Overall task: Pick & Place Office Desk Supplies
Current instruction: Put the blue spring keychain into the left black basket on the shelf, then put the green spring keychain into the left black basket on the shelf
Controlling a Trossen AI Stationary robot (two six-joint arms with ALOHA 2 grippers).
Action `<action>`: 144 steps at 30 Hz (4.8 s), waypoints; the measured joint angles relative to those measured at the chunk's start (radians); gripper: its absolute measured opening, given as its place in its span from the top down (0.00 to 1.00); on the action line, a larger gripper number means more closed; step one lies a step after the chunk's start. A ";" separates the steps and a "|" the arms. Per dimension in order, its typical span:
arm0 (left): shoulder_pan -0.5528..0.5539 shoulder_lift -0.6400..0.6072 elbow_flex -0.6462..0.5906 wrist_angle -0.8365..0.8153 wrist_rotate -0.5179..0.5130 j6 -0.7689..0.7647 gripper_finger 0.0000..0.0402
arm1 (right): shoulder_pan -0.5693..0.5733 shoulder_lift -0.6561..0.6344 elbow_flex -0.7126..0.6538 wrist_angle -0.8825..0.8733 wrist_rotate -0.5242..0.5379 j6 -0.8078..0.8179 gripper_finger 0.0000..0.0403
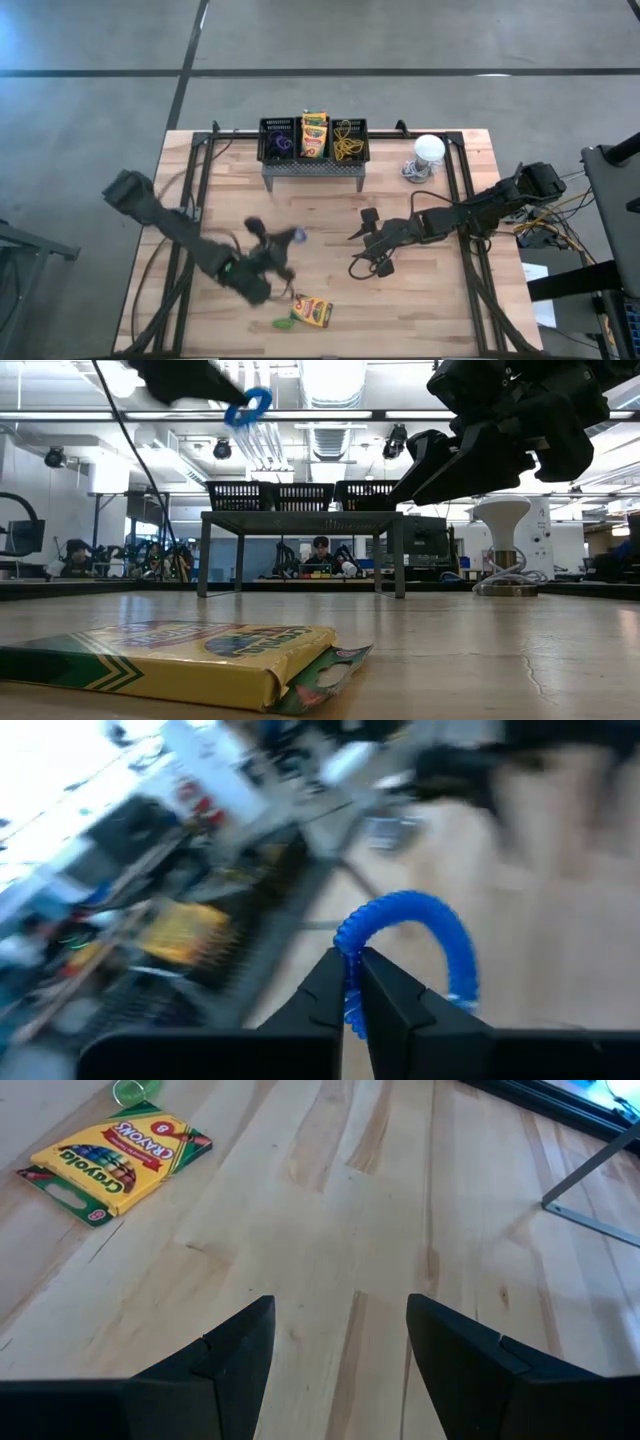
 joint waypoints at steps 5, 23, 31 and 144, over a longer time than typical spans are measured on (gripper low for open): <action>0.224 -0.143 0.051 -0.006 -0.013 0.119 0.94 | 0.000 0.000 0.000 -0.001 0.000 0.000 0.44; 1.044 -0.296 -0.004 -0.106 0.776 0.025 0.86 | 0.000 0.000 -0.004 -0.003 -0.001 0.003 0.44; 1.042 -0.299 -0.001 -0.150 0.771 0.013 0.66 | 0.000 0.000 -0.011 -0.003 -0.001 0.003 0.44; -0.143 0.185 -0.086 0.183 1.202 -0.449 0.68 | 0.230 0.349 0.277 0.073 0.312 0.194 0.44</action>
